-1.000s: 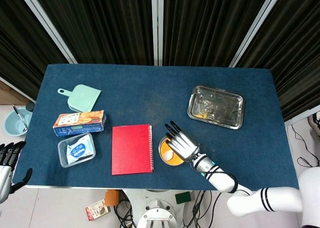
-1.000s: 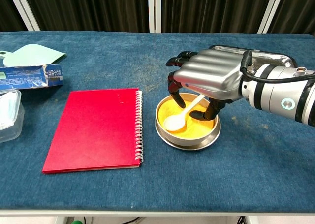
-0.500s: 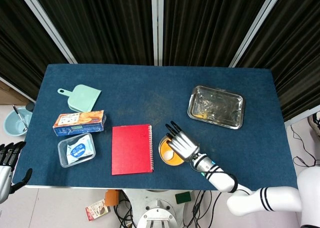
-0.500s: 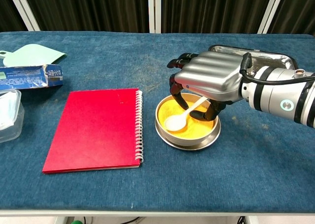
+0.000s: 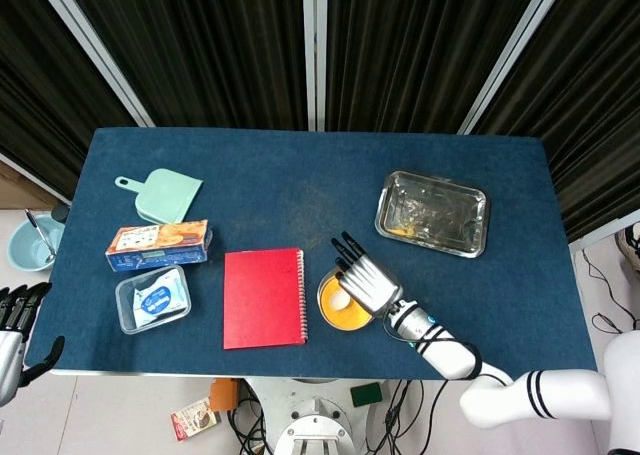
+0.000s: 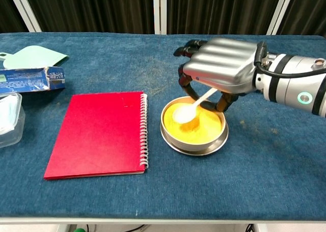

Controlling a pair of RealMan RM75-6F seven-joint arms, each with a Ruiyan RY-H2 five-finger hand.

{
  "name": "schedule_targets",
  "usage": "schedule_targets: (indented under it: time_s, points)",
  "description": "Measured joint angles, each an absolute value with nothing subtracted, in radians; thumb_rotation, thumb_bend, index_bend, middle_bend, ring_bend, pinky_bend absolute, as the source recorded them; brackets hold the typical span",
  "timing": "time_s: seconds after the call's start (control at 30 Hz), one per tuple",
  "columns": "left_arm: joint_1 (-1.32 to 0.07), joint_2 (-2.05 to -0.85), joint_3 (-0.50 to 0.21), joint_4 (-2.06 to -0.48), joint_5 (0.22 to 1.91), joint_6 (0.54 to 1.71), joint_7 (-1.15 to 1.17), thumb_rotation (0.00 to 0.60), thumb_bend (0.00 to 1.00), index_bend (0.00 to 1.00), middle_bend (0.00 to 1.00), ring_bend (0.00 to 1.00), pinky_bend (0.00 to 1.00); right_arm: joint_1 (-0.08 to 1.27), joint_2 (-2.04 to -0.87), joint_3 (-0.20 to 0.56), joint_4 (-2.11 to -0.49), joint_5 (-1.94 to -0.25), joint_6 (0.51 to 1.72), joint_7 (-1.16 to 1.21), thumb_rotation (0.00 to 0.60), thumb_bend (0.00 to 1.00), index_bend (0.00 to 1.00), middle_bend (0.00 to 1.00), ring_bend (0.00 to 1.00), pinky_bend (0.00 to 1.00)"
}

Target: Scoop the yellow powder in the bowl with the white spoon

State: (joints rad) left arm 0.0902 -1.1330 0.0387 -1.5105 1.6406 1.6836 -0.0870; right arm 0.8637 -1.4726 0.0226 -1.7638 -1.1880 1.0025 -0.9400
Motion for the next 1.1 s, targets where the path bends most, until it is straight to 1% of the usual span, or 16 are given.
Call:
schedule_targets:
  time_s: [0.1, 0.27, 0.43, 0.5, 0.67, 1.1]
  points:
    - [0.091, -1.135, 0.040, -1.509, 1.642, 1.683, -0.086, 0.600, 0.33, 0.08, 0.11, 0.07, 0.07, 0.875, -1.451, 0.015, -1.767, -1.214, 1.009, -1.014, 0.600, 0.44, 0.67, 0.30, 0.00, 0.00]
    - [0.094, -1.136, 0.041, -1.510, 1.643, 1.688, -0.086, 0.600, 0.33, 0.08, 0.11, 0.07, 0.07, 0.902, -1.422, -0.012, -1.754, -1.262, 1.008, -1.205, 0.600, 0.44, 0.68, 0.30, 0.00, 0.00]
    - [0.097, -1.141, 0.044, -1.507, 1.644, 1.689, -0.088, 0.600, 0.33, 0.08, 0.11, 0.07, 0.07, 0.933, -1.410, -0.048, -1.731, -1.313, 0.990, -1.424, 0.600, 0.44, 0.71, 0.33, 0.03, 0.00]
    - [0.098, -1.144, 0.045, -1.503, 1.643, 1.689, -0.091, 0.600, 0.33, 0.08, 0.11, 0.07, 0.07, 0.941, -1.415, -0.060, -1.722, -1.334, 0.984, -1.469, 0.600, 0.44, 0.71, 0.34, 0.04, 0.00]
    - [0.101, -1.149, 0.046, -1.493, 1.640, 1.688, -0.100, 0.600, 0.33, 0.08, 0.11, 0.07, 0.07, 0.944, -1.447, -0.073, -1.690, -1.383, 0.987, -1.506, 0.600, 0.44, 0.73, 0.34, 0.04, 0.00]
    - [0.107, -1.168, 0.047, -1.457, 1.631, 1.686, -0.130, 0.600, 0.33, 0.08, 0.11, 0.07, 0.07, 0.934, -1.524, -0.066, -1.646, -1.422, 0.980, -1.563, 0.600, 0.44, 0.74, 0.35, 0.05, 0.00]
